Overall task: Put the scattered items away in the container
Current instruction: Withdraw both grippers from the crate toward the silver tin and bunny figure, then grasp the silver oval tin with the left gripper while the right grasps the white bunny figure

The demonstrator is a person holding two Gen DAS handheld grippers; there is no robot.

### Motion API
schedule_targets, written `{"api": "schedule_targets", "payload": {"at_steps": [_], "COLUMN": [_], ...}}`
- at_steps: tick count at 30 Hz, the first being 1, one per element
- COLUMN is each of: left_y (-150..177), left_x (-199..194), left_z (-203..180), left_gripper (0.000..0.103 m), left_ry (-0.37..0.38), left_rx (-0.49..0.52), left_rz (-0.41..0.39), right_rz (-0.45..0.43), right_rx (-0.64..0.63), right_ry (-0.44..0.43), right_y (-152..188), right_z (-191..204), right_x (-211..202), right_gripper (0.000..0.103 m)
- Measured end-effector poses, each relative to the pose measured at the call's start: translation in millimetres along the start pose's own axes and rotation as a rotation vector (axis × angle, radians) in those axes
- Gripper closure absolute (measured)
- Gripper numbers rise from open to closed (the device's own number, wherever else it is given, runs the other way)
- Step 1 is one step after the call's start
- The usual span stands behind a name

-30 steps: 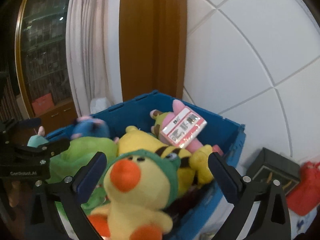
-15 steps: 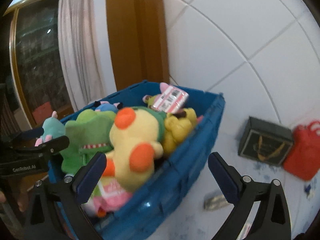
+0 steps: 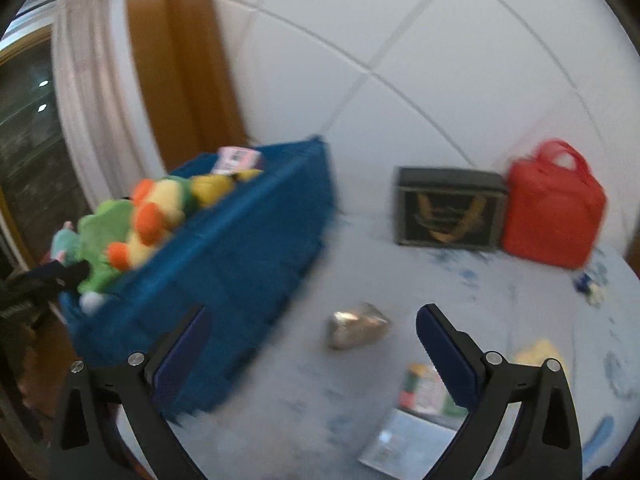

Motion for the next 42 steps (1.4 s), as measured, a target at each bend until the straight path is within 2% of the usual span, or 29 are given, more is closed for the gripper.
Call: {"api": "schedule_targets", "payload": {"at_steps": [7, 11, 13, 16, 22, 24, 27, 29, 32, 33, 36, 39, 42], "left_y": [32.3, 53.0, 62.0, 69.3, 83.2, 89.8, 92.8, 92.0, 98.5, 102.1, 111.1, 119.3, 125.9], "left_x": [-30.2, -28.1, -23.0, -12.4, 19.3, 24.0, 28.8, 31.7, 39.2, 42.3, 52.9, 65.6, 83.5], "left_z": [-106.6, -159.8, -181.9, -205.0, -220.6, -226.3, -236.4, -240.1, -247.5, -251.8, -262.4, -272.3, -282.3], "left_gripper": [0.000, 0.000, 0.000, 0.000, 0.000, 0.000, 0.000, 0.000, 0.000, 0.000, 0.000, 0.000, 0.000], "left_ry": [0.102, 0.147, 0.157, 0.171, 0.190, 0.179, 0.162, 0.123, 0.075, 0.037, -0.044, -0.104, -0.148], "left_rx": [0.085, 0.129, 0.164, 0.197, 0.166, 0.167, 0.176, 0.135, 0.066, 0.042, -0.020, -0.079, -0.110], "left_rz": [0.013, 0.072, 0.103, 0.115, 0.170, 0.195, 0.209, 0.207, 0.248, 0.265, 0.319, 0.374, 0.421], "right_rz": [0.018, 0.019, 0.019, 0.030, 0.080, 0.083, 0.089, 0.105, 0.146, 0.162, 0.226, 0.287, 0.312], "right_rx": [0.108, 0.134, 0.186, 0.266, 0.344, 0.343, 0.373, 0.372, 0.337, 0.324, 0.280, 0.207, 0.176], "right_ry": [0.146, 0.183, 0.209, 0.246, 0.352, 0.390, 0.391, 0.383, 0.358, 0.347, 0.286, 0.277, 0.268], "right_y": [48.6, 72.7, 85.7, 106.5, 138.6, 143.6, 148.3, 147.7, 140.1, 136.8, 120.1, 101.2, 82.1], "right_z": [-113.1, -160.8, -184.0, -214.4, -255.9, -269.1, -293.5, -313.1, -349.7, -363.5, -412.7, -460.2, -505.6], "right_x": [-64.1, -98.7, -113.7, -134.8, -169.0, -178.5, -185.6, -186.4, -180.9, -178.3, -160.4, -137.1, -109.8], "right_gripper": [0.000, 0.000, 0.000, 0.000, 0.000, 0.000, 0.000, 0.000, 0.000, 0.000, 0.000, 0.000, 0.000]}}
Point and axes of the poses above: each gripper's, at about its wrist camera, not at the fingertips, and x roughly the way its jaws point, z to its left, y to its underside, the point moved 7 cm from there along x, roughly the way its jaws point, and after that the axes turned 14 degrees about -y, right-handed, at the moved point
